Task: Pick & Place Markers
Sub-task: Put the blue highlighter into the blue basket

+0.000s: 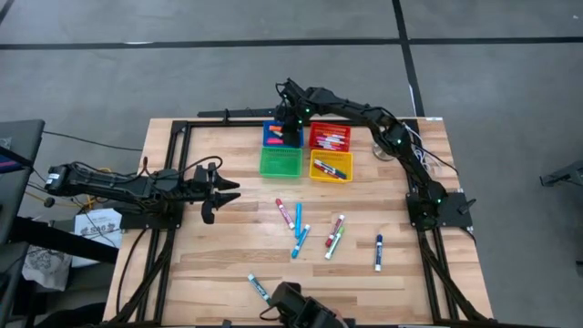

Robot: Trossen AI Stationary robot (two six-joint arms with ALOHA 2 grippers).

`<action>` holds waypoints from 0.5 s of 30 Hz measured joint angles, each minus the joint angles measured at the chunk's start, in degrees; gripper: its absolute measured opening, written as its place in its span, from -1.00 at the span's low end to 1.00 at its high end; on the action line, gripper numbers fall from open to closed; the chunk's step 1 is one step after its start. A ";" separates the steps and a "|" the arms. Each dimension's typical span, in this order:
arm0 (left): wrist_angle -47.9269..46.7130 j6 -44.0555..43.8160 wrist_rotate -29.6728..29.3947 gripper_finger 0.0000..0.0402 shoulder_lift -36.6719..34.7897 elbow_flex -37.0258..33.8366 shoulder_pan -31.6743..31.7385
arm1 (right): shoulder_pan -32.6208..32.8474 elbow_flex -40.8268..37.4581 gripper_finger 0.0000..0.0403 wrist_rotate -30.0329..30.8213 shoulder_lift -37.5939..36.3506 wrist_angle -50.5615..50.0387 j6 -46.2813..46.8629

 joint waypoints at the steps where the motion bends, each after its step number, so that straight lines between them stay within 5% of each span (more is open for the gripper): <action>1: 0.07 0.00 -0.01 -0.26 0.00 0.00 -0.01 | 0.00 0.66 -0.20 -0.10 0.00 -0.42 0.00; 9: 0.37 -0.01 0.00 -0.26 0.00 0.00 0.00 | -0.04 12.37 -0.15 -0.76 -0.04 -13.10 -0.80; 15: 0.39 0.01 0.04 -0.26 0.00 0.00 -0.04 | -0.83 10.92 -0.19 -15.84 -7.99 -23.60 -2.10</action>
